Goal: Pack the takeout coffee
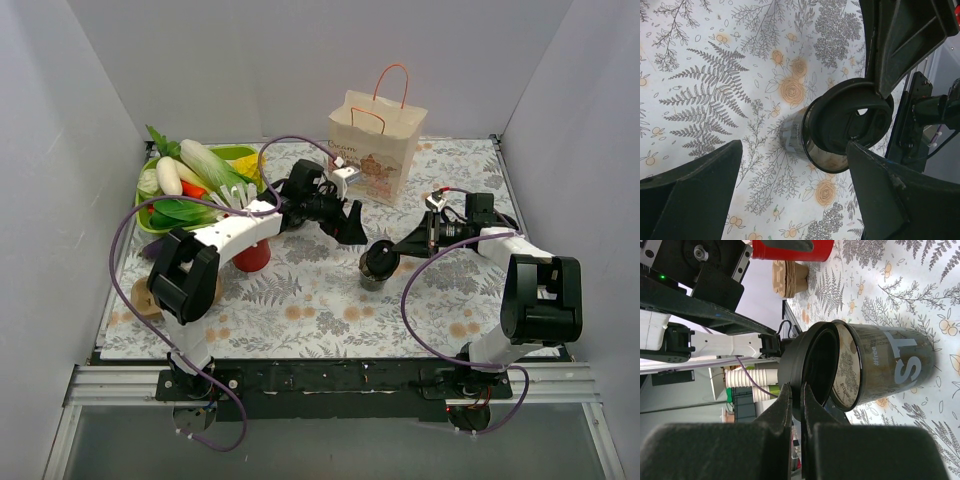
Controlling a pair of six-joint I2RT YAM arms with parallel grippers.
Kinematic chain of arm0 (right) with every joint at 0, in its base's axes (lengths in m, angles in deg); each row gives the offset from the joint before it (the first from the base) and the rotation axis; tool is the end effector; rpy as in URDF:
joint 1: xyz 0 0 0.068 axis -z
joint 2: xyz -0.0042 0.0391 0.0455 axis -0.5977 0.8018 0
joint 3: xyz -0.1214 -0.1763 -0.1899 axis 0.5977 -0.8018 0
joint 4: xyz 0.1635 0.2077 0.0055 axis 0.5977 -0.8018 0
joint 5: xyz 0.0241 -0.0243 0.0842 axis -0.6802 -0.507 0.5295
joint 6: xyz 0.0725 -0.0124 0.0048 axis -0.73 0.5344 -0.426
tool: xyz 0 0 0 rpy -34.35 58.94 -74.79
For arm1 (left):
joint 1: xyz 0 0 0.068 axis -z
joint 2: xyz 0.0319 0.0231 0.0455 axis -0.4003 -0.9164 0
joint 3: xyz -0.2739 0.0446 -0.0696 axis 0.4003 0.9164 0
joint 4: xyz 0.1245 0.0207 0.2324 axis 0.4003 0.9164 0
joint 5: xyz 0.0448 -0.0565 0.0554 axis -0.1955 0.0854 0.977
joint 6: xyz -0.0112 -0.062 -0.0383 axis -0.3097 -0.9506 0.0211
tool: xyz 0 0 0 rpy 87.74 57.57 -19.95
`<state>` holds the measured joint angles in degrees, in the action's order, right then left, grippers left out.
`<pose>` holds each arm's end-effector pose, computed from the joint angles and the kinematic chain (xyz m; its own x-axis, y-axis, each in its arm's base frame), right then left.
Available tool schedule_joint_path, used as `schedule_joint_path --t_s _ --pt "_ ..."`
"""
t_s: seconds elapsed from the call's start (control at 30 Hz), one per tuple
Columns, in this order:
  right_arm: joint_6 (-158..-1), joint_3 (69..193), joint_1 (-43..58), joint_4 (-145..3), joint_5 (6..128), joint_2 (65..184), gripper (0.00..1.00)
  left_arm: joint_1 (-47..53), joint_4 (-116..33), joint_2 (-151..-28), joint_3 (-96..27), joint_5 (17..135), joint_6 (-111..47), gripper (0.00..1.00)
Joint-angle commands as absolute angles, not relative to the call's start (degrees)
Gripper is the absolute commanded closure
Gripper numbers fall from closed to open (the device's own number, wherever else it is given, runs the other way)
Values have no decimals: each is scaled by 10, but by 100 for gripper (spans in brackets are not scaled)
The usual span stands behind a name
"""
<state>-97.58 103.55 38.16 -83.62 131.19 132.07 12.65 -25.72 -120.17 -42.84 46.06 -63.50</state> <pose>0.2981 0.0508 0.1983 -0.9642 0.1578 -0.2130 -0.1598 0.2951 0.9420 0.3320 -0.2906 0.2512 -0.9554 0.0321 -0.2936 0.2681 0.5116 -0.8164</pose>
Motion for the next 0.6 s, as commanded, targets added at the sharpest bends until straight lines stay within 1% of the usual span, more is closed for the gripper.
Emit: schedule_joint_path --t_s 0.0,0.1,0.4,0.57 --pt "-985 1029 388 -819 1327 1326 99 130 -280 -1203 -425 422 -633 15" --pt "-984 1029 389 -822 1325 1329 99 130 -290 -1212 -422 382 -637 15" --pt "-976 1028 392 -832 1318 1331 99 131 -292 -1229 -407 394 -652 15" --pt "-962 1029 396 -851 1304 1335 99 131 -299 -1237 -394 363 -671 16"
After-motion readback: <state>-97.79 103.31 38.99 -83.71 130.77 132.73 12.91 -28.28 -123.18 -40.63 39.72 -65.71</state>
